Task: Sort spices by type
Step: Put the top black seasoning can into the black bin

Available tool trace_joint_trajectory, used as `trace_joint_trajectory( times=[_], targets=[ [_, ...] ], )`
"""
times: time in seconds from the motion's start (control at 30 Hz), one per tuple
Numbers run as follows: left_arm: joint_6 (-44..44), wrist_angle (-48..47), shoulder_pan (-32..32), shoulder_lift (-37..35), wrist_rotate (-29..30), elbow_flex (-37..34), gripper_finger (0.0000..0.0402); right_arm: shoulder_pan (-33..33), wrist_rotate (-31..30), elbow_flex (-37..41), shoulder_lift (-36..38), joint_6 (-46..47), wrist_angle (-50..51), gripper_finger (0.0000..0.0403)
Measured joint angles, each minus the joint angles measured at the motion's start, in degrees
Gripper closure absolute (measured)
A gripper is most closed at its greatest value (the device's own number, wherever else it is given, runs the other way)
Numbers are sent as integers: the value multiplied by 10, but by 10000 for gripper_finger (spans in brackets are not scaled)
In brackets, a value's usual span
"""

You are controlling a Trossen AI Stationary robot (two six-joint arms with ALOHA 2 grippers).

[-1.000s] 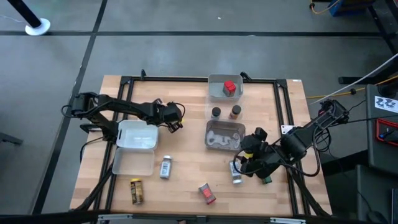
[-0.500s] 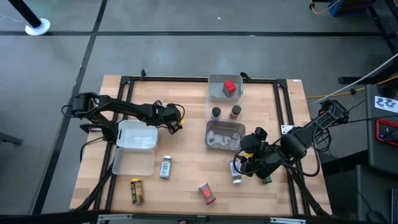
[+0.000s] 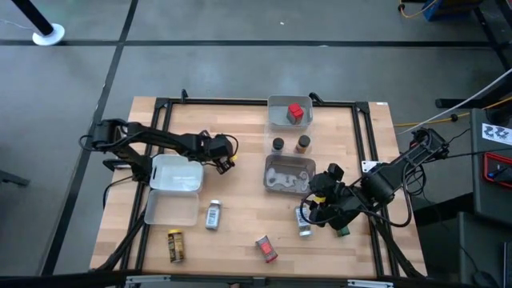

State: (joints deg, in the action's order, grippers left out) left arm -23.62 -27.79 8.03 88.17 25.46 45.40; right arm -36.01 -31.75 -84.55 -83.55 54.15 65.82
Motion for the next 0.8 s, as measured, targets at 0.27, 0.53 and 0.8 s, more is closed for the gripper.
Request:
trace_joint_trajectory(
  times=[0.27, 0.53, 0.8],
  targets=[
    [0, 9, -1, 36, 12, 4, 401, 0, 0, 0, 0, 0, 0, 118],
    [28, 6, -15, 40, 9, 7, 401, 0, 0, 0, 0, 0, 0, 118],
    [41, 0, -34, 42, -4, 25, 400, 0, 0, 0, 0, 0, 0, 118]
  ],
)
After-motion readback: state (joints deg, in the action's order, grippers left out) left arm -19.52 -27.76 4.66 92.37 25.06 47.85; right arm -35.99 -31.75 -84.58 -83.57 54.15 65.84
